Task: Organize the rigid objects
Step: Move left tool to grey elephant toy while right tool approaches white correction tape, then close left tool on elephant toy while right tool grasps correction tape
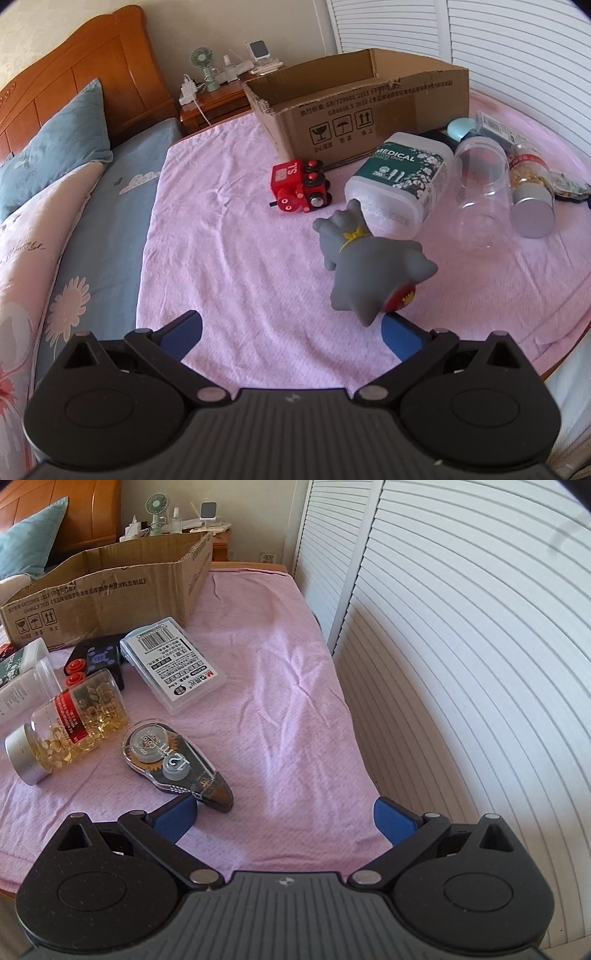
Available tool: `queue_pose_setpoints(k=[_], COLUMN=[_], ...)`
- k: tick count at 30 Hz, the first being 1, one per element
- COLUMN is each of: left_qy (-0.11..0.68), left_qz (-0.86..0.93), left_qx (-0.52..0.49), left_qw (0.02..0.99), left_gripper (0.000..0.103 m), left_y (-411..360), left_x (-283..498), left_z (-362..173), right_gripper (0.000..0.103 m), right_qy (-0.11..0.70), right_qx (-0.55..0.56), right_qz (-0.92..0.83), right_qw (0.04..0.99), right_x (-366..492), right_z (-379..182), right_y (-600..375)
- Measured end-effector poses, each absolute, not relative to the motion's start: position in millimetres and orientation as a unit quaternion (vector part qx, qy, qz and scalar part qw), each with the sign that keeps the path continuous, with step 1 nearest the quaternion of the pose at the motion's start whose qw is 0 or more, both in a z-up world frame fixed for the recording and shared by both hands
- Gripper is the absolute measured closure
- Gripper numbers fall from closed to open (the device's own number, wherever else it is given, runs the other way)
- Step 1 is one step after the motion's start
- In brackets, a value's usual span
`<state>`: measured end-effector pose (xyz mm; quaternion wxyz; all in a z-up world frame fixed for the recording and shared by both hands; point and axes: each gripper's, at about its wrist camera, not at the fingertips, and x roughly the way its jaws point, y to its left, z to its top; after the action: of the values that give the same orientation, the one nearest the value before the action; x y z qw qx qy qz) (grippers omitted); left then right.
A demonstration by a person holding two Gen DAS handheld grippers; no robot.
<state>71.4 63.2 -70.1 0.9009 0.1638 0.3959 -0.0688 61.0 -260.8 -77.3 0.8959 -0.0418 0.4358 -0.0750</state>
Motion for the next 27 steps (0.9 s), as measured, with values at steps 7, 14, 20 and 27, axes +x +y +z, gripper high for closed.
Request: queue_pose_setpoints(k=[7, 14, 20, 27], left_qy=[0.386, 0.362, 0.366, 0.369], left_qz=[-0.117, -0.158, -0.180, -0.200], left_qx=[0.191, 0.218, 0.192, 0.179], left_qw=[0.895, 0.893, 0.893, 0.890], left_gripper=[0.001, 0.001, 0.004, 0.023], left_y=[46, 26, 24, 25], left_x=[89, 102, 110, 109], left_z=[-71, -77, -75, -75], right_gripper=[0.000, 0.000, 0.000, 0.000], right_qy=[0.434, 0.434, 0.433, 0.431], right_qx=[-0.043, -0.043, -0.033, -0.032], right_qz=[-0.061, -0.056, -0.085, -0.056], right_qw=[0.898, 0.898, 0.897, 0.900], right_x=[65, 68, 76, 73], right_z=[-78, -79, -79, -79], right_y=[-254, -253, -270, -262])
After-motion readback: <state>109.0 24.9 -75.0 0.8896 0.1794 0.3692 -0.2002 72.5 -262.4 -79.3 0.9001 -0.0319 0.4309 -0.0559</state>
